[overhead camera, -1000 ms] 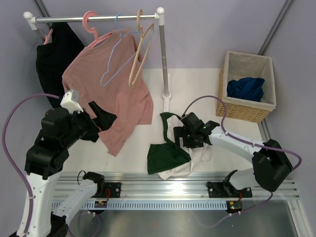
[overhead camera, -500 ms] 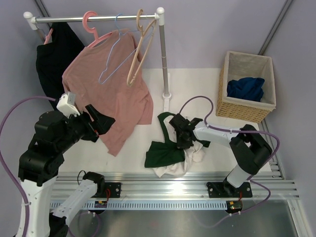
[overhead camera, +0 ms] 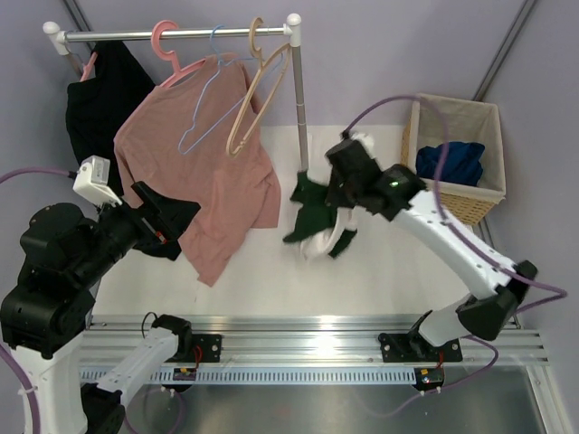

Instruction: Remove the t-shirt from the hanger

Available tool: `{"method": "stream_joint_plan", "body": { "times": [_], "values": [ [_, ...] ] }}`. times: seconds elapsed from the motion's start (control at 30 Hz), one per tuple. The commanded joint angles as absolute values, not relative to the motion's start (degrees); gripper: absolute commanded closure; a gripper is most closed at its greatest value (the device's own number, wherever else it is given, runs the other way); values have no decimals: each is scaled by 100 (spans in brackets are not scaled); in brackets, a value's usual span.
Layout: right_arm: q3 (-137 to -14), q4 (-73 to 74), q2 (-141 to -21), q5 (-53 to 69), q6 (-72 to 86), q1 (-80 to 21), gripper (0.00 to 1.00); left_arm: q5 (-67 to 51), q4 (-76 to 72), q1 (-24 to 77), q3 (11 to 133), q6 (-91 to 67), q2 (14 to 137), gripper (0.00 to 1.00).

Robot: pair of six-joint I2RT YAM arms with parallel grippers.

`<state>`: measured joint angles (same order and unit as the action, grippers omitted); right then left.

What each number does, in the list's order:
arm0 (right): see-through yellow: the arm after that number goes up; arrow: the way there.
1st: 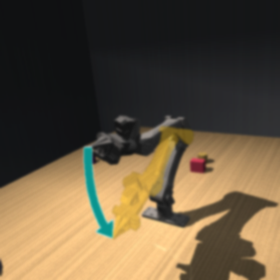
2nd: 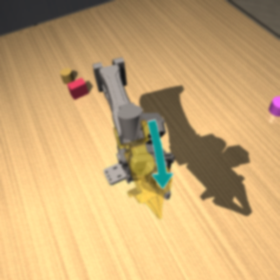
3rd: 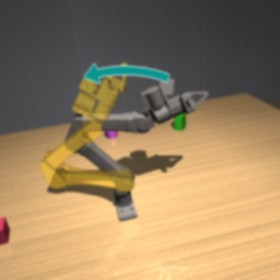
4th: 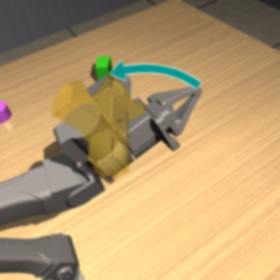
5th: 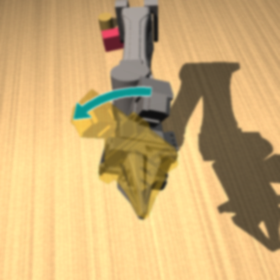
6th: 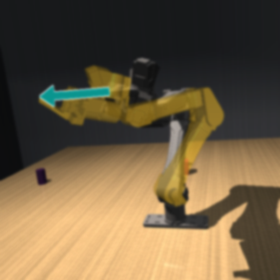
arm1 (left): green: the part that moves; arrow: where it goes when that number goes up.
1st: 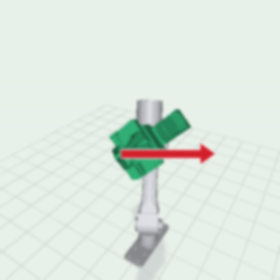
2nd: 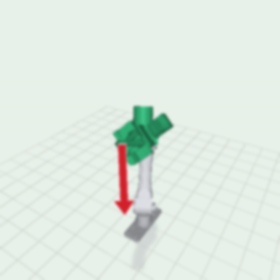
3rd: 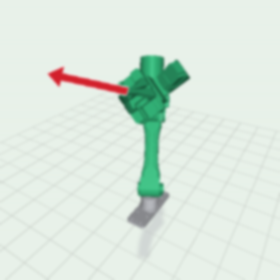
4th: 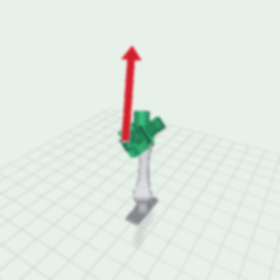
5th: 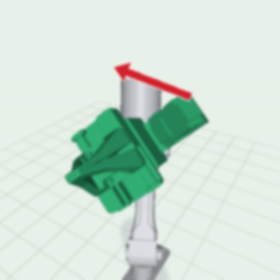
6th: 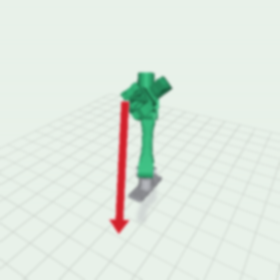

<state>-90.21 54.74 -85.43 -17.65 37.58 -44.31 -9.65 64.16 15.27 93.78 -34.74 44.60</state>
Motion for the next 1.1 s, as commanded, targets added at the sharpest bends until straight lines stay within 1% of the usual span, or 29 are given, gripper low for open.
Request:
{"method": "stream_joint_plan", "body": {
  "times": [0.0, 0.07, 0.1, 0.17, 0.2, 0.27, 0.33, 0.5, 0.57, 0.7, 0.77, 0.83, 0.87, 1.03, 1.07],
  "values": [
    [-10281, 6451, -7989, -3101, 3578, -3877, 100, -1257, 6135, 1512, 9422, -3735, 4421, 1],
    [-10685, 6478, -7919, -3207, 3490, -3370, 100, -1353, 6047, 1512, 9396, -3841, 4386, 1],
    [-11079, 6443, -7902, -3321, 3350, -3201, 100, -1371, 6038, 1512, 9413, -3867, 4377, 1],
    [-11476, 6172, -7919, -3541, 3104, -2928, 100, -1423, 6029, 1512, 9457, -3850, 4386, 1],
    [-11896, 6109, -7962, -3681, 2876, -2674, 100, -1433, 6029, 1512, 9474, -3841, 4386, 1],
    [-12590, 6030, -8260, -3875, 2638, -2401, 100, -1433, 6029, 1512, 9483, -3832, 4386, 1],
    [-12953, 5959, -8463, -4156, 2549, -2014, 100, -1459, 6021, 1512, 9483, -3858, 4403, 1],
    [-13762, 5520, -9060, -3885, 2698, -1127, 100, -1573, 6021, 1512, 9457, -3894, 4386, 1],
    [-14192, 5528, -9429, -3824, 2751, -959, 100, -1564, 5977, 1512, 9335, -3894, 4351, 1],
    [-14440, 5125, -9843, -3797, 2488, -607, 100, -1617, 5915, 1512, 9045, -3937, 4289, 1],
    [-14528, 4861, -10001, -3727, 2452, -256, 100, -1644, 5880, 1512, 8852, -3955, 4210, 1],
    [-14528, 4590, -10116, -3394, 2487, -45, 100, -1600, 5854, 1512, 8763, -3973, 4140, 1],
    [-14537, 4536, -10168, -3297, 2557, 261, 100, -1574, 5854, 1512, 8728, -3973, 4122, 1],
    [-14713, 4272, -10476, -3042, 2707, 439, 100, -1380, 5845, 1512, 8683, -3929, 4131, 1],
    [-14774, 4193, -10511, -2832, 2768, 439, 100, -1354, 5845, 1512, 8684, -3920, 4174, 1]
  ]
}}
